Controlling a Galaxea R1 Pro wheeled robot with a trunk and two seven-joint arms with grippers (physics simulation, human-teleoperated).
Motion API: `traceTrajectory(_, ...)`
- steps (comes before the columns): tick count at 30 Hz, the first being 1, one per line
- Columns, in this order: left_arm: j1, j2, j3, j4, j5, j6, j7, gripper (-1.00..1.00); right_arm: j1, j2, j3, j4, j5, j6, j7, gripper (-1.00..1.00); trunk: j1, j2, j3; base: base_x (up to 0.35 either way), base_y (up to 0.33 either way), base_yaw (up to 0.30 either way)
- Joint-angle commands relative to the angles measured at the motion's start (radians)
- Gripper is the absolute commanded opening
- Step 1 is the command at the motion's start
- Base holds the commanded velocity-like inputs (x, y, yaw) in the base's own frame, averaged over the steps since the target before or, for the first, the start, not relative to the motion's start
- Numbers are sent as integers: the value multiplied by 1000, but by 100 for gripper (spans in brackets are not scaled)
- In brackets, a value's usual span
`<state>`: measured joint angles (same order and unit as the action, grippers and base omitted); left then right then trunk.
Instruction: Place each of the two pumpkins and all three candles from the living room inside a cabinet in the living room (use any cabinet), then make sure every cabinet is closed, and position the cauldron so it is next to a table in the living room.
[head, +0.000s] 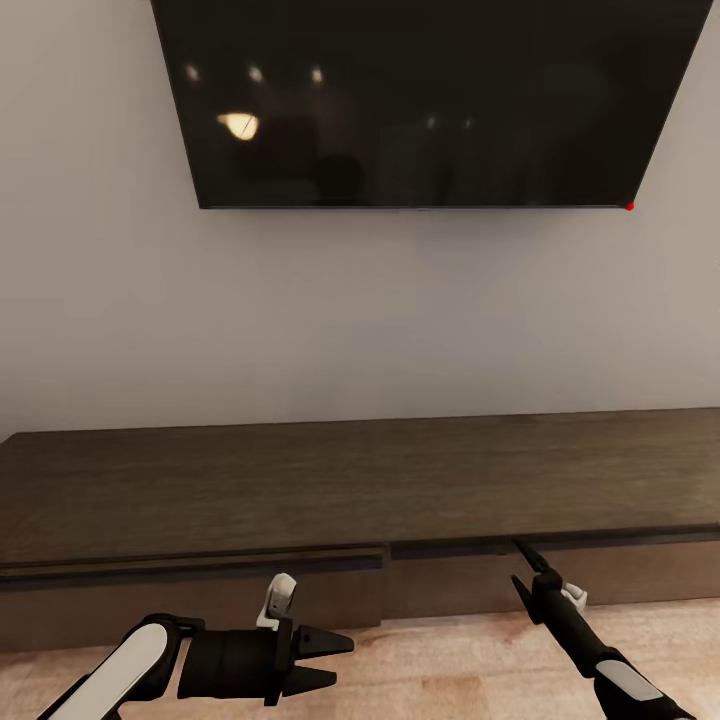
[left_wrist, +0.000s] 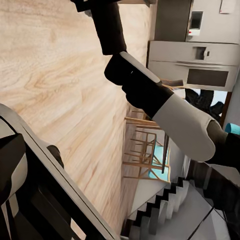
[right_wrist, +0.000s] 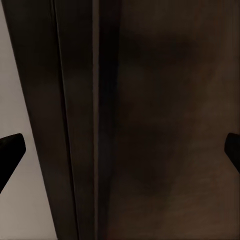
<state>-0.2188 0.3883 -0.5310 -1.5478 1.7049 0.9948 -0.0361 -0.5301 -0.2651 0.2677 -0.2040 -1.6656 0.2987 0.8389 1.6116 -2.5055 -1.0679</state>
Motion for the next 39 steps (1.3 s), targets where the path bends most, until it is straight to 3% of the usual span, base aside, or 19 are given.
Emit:
traceTrajectory(1,-1,1,-1,0,-2,1,-4,100,-1,0,5,1,-11,8,2,100,0,0,-1,0,0,0)
traceTrajectory(17,3,7,-1,2,-4,-1,-4,100,-1,0,7,3,-9,-7,0,100,0,0,-1,25,3,0)
traceTrajectory(25,4,-4,-1,2,-4,-1,-4,100,-4,-2,7,6,-8,-14,-9,100,0,0,-1,0,0,0)
traceTrajectory(39,6,1,-3,2,-17,-4,-4,100,-4,0,0,6,-18,-19,-81,100,0,0,-1,0,0,0)
